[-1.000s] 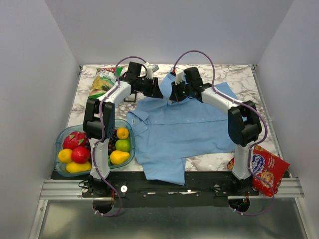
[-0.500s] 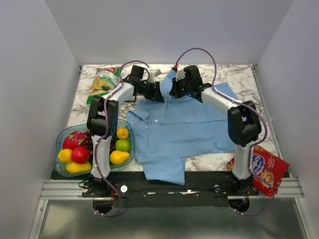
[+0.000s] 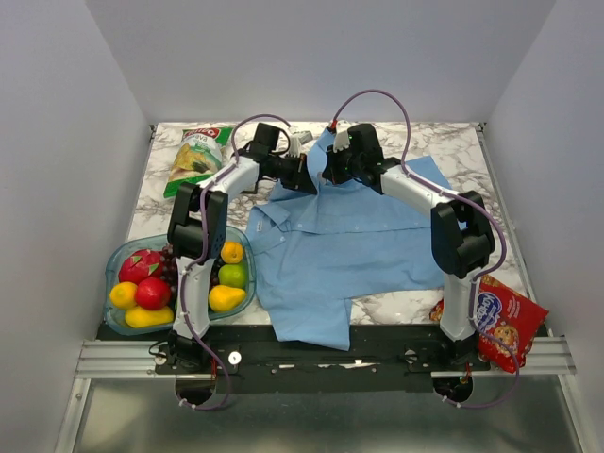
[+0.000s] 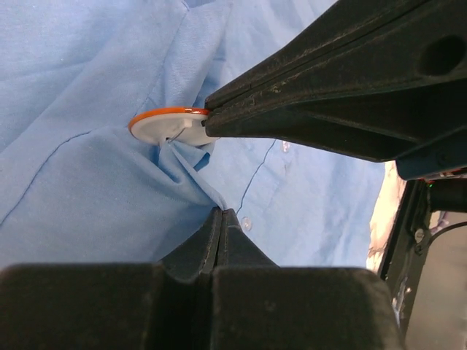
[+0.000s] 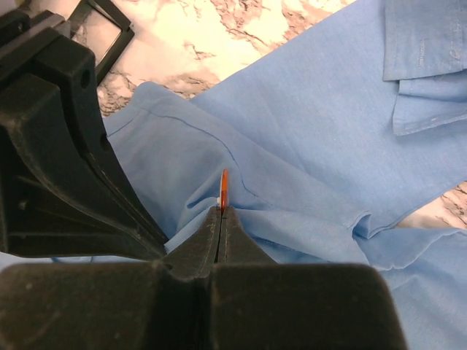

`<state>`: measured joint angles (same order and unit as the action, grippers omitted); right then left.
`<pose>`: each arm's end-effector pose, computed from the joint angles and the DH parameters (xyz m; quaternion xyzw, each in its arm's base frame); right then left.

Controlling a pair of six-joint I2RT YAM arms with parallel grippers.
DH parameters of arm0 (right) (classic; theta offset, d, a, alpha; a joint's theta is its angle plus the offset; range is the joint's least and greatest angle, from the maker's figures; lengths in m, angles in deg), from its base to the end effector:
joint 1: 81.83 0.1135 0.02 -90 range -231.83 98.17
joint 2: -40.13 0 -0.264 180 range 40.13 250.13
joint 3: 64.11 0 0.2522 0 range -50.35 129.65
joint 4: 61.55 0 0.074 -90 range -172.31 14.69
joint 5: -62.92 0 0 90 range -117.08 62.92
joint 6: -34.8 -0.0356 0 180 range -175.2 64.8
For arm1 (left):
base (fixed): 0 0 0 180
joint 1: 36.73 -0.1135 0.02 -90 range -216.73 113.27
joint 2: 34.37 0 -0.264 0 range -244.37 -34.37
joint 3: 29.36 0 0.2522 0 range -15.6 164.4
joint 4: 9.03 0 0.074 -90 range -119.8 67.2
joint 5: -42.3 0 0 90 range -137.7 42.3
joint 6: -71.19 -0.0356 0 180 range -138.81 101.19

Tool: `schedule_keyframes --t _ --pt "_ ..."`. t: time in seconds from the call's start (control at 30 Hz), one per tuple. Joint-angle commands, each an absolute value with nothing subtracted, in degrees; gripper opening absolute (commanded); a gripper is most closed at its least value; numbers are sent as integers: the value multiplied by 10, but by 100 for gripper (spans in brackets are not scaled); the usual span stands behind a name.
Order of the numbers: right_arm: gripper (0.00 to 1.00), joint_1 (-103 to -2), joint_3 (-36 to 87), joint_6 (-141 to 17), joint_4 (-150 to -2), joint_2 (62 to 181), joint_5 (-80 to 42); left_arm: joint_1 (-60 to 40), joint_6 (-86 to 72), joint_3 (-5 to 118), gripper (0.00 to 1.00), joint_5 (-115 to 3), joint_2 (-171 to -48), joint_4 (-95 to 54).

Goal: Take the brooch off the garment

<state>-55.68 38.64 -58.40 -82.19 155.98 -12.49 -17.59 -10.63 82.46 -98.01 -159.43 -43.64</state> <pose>0.4188 0.2156 0.2337 -0.2327 0.8453 0.2268 0.4240 0.4464 -0.1839 0.2001 0.2328 0.8262 -0.4623 0.2226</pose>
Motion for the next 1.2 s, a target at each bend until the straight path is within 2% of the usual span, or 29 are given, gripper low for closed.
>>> schedule_keyframes --t 0.0,0.6,0.67,0.7,0.77,0.8,0.9,1.17 --pt "0 -555 383 -569 -798 1558 -158 -184 -64 828 0 -1018 -1559 -406" --pt "1 -555 329 -541 -819 1516 -150 -196 -18 778 0 -1028 -1520 -364" --pt "7 -555 306 -537 -826 1502 -146 -195 -24 766 0 -1026 -1518 -364" --pt "15 -555 301 -534 -832 1496 -145 -194 -27 753 0 -1025 -1514 -364" --pt "21 -555 279 -523 -849 1482 -144 -189 -46 739 0 -1018 -1511 -375" --pt "27 -556 272 -520 -856 1468 -143 -186 -51 724 0 -1018 -1509 -376" --pt "35 -563 259 -516 -885 1439 -128 -178 -67 694 0 -1007 -1507 -377" --pt "37 -570 330 -540 -902 1464 -111 -168 -54 655 0 -1001 -1502 -340"
